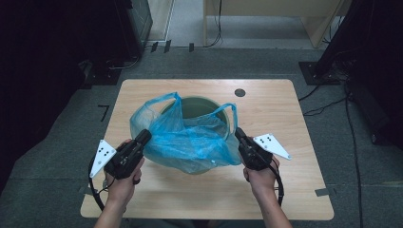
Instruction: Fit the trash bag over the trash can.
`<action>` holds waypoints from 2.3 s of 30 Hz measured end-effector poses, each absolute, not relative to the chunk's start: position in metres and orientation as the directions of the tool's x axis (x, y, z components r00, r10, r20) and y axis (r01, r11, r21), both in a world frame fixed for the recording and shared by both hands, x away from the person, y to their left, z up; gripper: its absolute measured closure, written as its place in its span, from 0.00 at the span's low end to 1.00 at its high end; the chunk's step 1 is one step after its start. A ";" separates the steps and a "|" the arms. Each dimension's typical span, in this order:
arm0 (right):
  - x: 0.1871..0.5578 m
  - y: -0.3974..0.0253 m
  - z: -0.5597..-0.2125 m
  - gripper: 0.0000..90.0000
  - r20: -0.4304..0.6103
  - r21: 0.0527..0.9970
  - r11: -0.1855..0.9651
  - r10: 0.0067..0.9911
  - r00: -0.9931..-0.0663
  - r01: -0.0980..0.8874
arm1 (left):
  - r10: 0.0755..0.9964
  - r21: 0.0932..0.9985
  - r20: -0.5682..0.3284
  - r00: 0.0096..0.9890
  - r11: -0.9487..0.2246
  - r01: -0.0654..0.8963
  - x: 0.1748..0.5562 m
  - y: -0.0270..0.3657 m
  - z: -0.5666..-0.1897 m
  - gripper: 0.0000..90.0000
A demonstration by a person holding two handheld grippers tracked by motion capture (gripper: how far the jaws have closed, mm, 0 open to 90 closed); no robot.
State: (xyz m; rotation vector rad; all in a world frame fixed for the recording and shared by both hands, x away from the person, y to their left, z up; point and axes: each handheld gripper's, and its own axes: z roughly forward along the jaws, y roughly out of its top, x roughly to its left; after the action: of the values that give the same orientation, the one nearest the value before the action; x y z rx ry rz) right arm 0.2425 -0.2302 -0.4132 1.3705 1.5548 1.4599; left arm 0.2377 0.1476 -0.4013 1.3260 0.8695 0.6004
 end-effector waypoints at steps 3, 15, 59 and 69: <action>0.242 -0.231 -0.411 1.00 0.195 0.959 -0.130 0.949 -0.249 0.252 | 0.796 0.984 -0.171 0.581 0.163 0.066 0.230 0.155 -0.403 0.99; 0.238 -0.235 -0.398 1.00 0.233 0.965 -0.201 0.951 -0.201 0.168 | 0.725 0.994 -0.073 0.685 0.112 -0.012 0.203 0.169 -0.410 1.00; 0.216 -0.252 -0.453 1.00 0.148 0.980 -0.130 0.982 -0.115 0.152 | 0.768 0.973 -0.055 0.638 -0.102 0.206 0.224 0.184 -0.493 0.82; 0.214 -0.260 -0.451 1.00 0.163 0.981 -0.146 0.978 -0.129 0.126 | 0.906 0.953 -0.115 0.407 -0.014 0.302 0.236 0.214 -0.492 0.59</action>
State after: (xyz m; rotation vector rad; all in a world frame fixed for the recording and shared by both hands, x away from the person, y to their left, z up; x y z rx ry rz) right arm 0.2140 -0.2597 -0.4515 1.3432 1.3227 1.3732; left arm 0.2365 0.2140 -0.4916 1.5580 1.1065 0.6844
